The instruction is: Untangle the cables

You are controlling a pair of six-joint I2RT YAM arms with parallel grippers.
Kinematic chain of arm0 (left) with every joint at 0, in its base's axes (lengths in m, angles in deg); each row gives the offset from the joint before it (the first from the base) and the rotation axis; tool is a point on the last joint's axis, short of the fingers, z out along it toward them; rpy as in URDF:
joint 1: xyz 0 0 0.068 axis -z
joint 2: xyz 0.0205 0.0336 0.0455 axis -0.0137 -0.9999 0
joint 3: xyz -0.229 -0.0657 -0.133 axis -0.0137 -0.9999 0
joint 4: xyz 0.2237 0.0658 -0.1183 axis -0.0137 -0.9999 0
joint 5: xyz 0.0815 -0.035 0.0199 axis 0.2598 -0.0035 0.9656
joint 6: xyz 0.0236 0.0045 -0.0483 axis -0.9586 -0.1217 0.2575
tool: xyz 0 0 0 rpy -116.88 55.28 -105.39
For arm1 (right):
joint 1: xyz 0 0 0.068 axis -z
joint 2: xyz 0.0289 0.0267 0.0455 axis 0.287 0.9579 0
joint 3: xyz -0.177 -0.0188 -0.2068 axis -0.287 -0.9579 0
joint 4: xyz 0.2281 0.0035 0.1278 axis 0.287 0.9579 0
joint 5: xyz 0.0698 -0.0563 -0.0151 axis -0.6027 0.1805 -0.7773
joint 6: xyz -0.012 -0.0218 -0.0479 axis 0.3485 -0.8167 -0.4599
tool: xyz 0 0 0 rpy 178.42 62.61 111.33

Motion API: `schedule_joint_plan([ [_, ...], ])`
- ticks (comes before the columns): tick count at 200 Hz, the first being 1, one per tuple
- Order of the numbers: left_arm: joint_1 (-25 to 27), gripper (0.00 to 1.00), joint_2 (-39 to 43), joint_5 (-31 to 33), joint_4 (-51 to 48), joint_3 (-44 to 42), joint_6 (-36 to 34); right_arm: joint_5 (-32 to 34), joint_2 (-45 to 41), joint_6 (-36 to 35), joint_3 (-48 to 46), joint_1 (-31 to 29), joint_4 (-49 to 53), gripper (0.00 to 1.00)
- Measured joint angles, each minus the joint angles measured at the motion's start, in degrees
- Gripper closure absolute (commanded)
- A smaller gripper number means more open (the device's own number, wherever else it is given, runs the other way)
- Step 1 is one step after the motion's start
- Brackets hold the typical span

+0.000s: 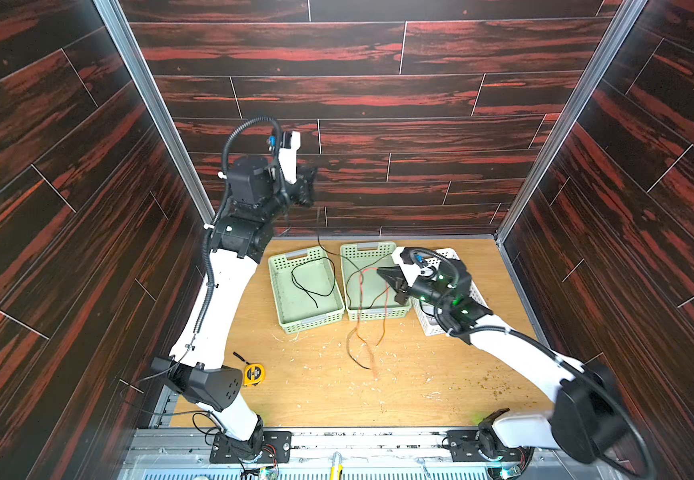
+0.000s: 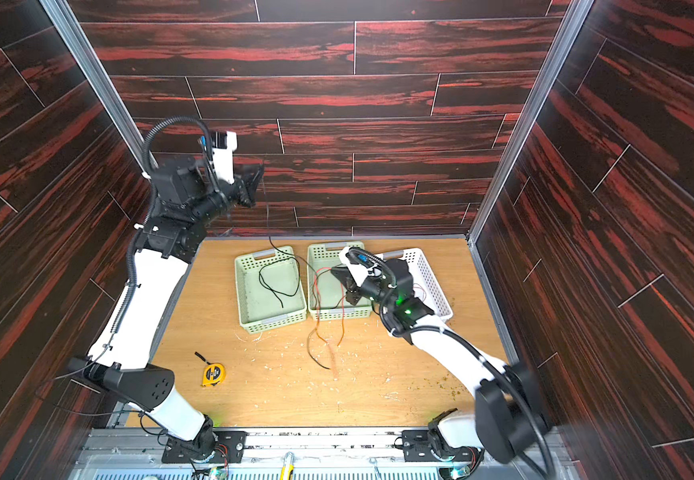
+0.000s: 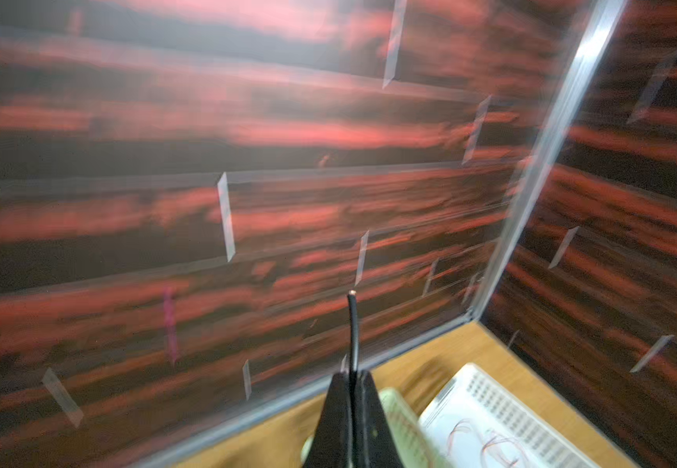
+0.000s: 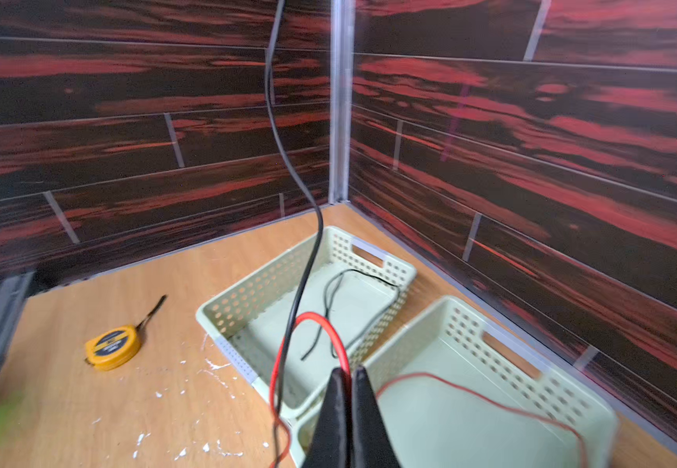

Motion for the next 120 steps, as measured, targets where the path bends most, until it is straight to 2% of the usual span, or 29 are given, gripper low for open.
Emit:
schedule_joint_plan([
  [13,-1.0,0.96,0.6,0.7,1.4,-5.7,0.6,1.9,-1.0,-0.2,0.0,0.0,2.7,1.00],
  [46,-1.5,0.49,2.6,1.2,4.5,-20.6,0.9,4.9,-1.2,-0.9,0.0,0.0,8.5,1.00],
  [66,-1.5,0.33,5.0,1.6,5.4,-27.8,-0.3,5.4,-1.2,-1.6,0.0,0.1,10.3,1.00],
  [76,-1.5,0.28,6.6,1.9,6.1,-30.5,-0.9,5.4,-1.2,-2.0,0.0,0.3,11.0,1.00],
  [81,-1.4,0.20,7.5,2.1,6.4,-31.6,-1.9,5.4,-1.2,-2.3,0.0,0.3,11.4,1.00],
  [83,-1.5,0.09,7.9,2.1,6.6,-32.1,-1.9,5.4,-1.2,-2.3,0.0,0.4,11.5,1.00],
  [86,-1.4,0.02,8.5,2.2,6.7,-32.7,-2.5,5.4,-1.2,-2.4,0.0,0.5,11.6,1.00],
  [120,-1.4,0.01,17.6,4.9,12.1,-40.7,-7.4,4.7,-1.2,-3.9,0.0,1.7,12.9,1.00],
])
